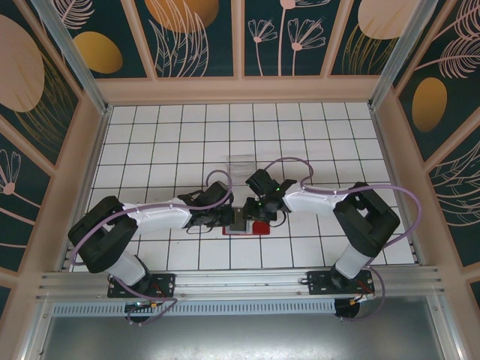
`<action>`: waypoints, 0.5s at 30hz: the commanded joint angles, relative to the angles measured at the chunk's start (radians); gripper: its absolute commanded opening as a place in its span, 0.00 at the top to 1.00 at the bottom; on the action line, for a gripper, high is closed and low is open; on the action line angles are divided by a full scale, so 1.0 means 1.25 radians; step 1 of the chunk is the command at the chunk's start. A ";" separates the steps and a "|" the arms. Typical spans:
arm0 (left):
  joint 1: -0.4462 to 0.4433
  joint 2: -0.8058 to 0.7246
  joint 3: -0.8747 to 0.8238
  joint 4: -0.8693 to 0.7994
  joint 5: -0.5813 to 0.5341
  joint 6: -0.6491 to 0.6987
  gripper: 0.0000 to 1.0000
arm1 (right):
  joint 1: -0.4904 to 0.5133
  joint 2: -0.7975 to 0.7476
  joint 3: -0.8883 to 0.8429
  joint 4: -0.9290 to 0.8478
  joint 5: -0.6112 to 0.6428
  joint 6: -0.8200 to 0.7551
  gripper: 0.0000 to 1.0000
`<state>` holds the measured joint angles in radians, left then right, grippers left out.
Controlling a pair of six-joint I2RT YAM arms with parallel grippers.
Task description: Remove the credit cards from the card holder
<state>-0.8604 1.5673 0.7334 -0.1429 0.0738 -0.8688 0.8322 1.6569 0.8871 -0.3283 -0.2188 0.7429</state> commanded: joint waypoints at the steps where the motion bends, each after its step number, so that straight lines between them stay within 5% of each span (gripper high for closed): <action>1: -0.004 0.024 -0.012 -0.042 -0.009 -0.007 0.81 | 0.002 0.017 -0.007 0.007 -0.009 0.014 0.66; 15: -0.006 0.030 -0.012 -0.038 -0.005 -0.007 0.80 | 0.020 0.063 0.034 -0.066 0.046 0.014 0.60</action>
<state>-0.8604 1.5692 0.7334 -0.1421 0.0742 -0.8692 0.8433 1.6863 0.9173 -0.3531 -0.2096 0.7467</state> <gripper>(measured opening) 0.195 0.402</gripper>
